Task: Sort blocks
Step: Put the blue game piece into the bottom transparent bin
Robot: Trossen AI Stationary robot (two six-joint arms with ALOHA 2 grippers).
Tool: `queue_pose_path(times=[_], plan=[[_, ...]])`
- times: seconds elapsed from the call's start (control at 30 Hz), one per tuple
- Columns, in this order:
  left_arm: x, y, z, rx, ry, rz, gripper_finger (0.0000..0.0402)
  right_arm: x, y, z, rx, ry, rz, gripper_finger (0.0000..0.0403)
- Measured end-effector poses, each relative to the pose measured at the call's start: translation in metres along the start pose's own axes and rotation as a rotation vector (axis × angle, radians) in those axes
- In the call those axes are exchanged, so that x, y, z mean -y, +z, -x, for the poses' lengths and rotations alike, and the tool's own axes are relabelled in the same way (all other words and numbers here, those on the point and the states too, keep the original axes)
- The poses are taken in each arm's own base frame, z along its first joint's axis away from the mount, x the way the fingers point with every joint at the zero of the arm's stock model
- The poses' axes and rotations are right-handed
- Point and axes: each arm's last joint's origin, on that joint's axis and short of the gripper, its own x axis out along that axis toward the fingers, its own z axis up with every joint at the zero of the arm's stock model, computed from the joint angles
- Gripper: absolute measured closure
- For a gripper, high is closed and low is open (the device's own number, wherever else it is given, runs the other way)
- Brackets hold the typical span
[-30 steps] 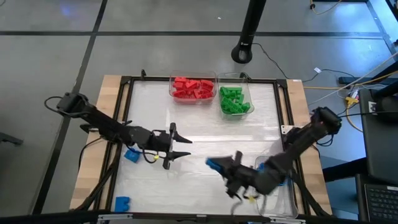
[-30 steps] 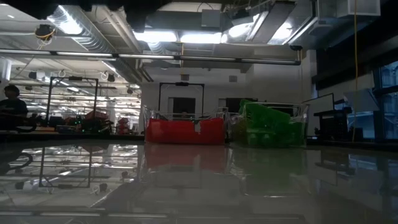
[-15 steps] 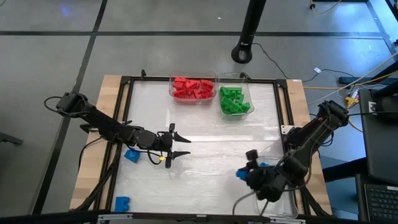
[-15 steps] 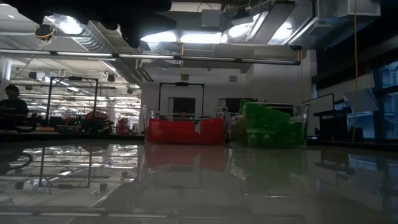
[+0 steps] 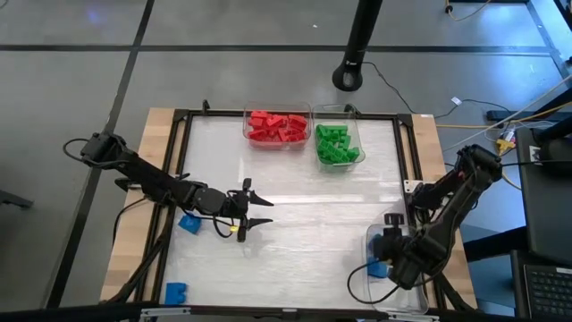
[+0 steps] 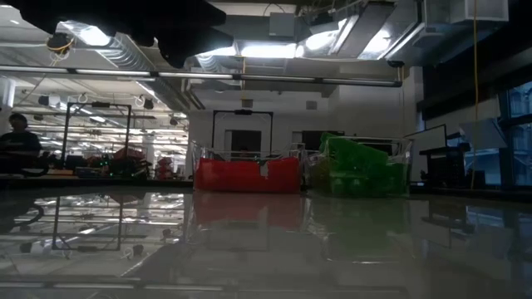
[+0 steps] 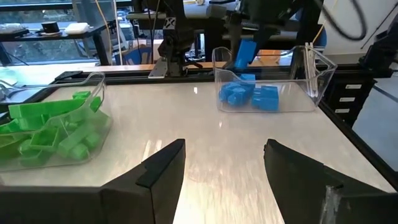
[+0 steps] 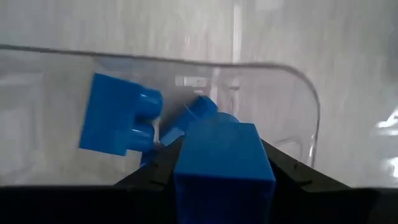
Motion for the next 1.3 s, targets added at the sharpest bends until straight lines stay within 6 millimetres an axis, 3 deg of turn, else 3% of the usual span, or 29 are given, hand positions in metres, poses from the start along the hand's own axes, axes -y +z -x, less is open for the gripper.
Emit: queue_pose_path(times=[0.17,0.43,0.57,0.67,0.77,1.0,1.13,1.3], plan=[[0.000,0.000,0.000,0.001,0.001,0.000,0.0196,0.002,-0.007,-0.012,-0.031,-0.028,-0.095,0.0230],[-0.001,0.000,0.000,-0.002,0.003,0.000,0.0196,0.001,-0.011,-0.016,-0.140,0.019,-0.164,0.0147],[-0.001,0.000,0.000,-0.002,0.003,0.000,0.0196,0.001,-0.006,-0.009,-0.201,0.092,-0.169,0.0118],[-0.001,0.000,0.000,-0.002,0.003,0.000,0.0196,0.004,0.003,0.007,-0.191,0.138,-0.182,0.0113],[-0.001,0.000,0.000,-0.003,0.003,-0.001,0.0196,0.008,0.017,0.027,-0.092,0.139,-0.162,0.0112],[-0.002,-0.005,0.003,-0.078,0.006,-0.028,0.0196,0.018,0.057,0.051,0.440,-0.106,-0.006,0.0112],[-0.004,-0.014,0.008,-0.195,0.015,-0.043,0.0196,0.018,0.080,0.044,0.624,-0.297,0.129,0.0112],[-0.006,-0.030,0.016,-0.373,0.053,0.065,0.0196,0.015,0.111,0.012,0.654,-0.368,0.278,0.0111]])
